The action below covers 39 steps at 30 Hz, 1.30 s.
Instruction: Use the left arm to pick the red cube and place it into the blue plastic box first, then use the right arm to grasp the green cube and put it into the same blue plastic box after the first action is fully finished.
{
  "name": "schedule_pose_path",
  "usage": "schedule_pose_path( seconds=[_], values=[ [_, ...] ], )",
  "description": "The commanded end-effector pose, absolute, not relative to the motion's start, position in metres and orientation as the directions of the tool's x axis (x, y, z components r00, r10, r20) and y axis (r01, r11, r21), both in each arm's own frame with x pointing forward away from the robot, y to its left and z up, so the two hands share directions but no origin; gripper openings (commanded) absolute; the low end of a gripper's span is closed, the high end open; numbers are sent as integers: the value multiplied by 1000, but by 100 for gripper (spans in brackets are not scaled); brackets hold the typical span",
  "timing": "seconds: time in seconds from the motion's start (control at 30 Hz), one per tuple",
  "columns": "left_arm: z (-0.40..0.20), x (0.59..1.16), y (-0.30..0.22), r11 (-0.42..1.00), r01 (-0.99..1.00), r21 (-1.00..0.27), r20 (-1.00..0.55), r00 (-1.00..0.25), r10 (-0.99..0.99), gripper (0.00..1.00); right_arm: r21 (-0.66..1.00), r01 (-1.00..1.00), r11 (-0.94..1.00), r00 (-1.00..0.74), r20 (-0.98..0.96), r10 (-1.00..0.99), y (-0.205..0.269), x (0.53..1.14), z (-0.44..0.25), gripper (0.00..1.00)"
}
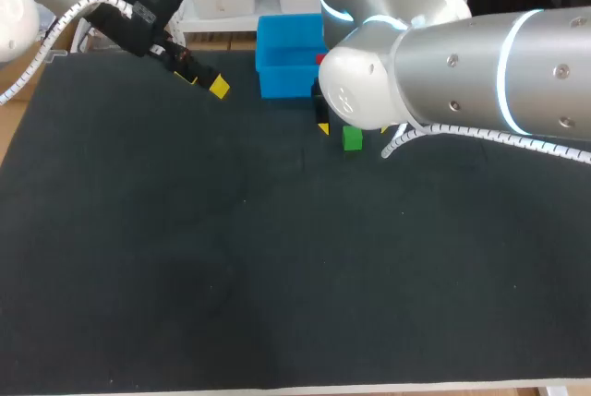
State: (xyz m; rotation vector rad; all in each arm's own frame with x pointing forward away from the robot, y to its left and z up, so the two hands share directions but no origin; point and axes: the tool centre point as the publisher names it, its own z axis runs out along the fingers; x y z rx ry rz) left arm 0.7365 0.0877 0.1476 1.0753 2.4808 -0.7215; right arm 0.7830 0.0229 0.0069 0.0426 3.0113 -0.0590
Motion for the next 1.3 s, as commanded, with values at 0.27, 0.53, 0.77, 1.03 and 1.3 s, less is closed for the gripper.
schedule_pose_path(
  seconds=[0.27,0.53,0.77,1.03,1.3],
  values=[
    [146,736,89,580,751,-315,-496,-652,574,100,-35,32,999,-988,-153,26,25,786,-8,100],
    [146,736,89,580,751,-315,-496,-652,574,100,-21,21,1000,-988,-153,18,24,790,-19,100],
    [146,736,89,580,751,-315,-496,-652,574,100,-9,26,1000,-988,-155,24,21,793,-23,1],
    [146,736,89,580,751,-315,-496,-652,574,100,-12,43,999,-987,-153,40,18,790,-23,0],
    [146,736,89,580,751,-315,-496,-652,574,100,-30,61,998,-986,-158,55,14,784,-5,0]
  ],
)
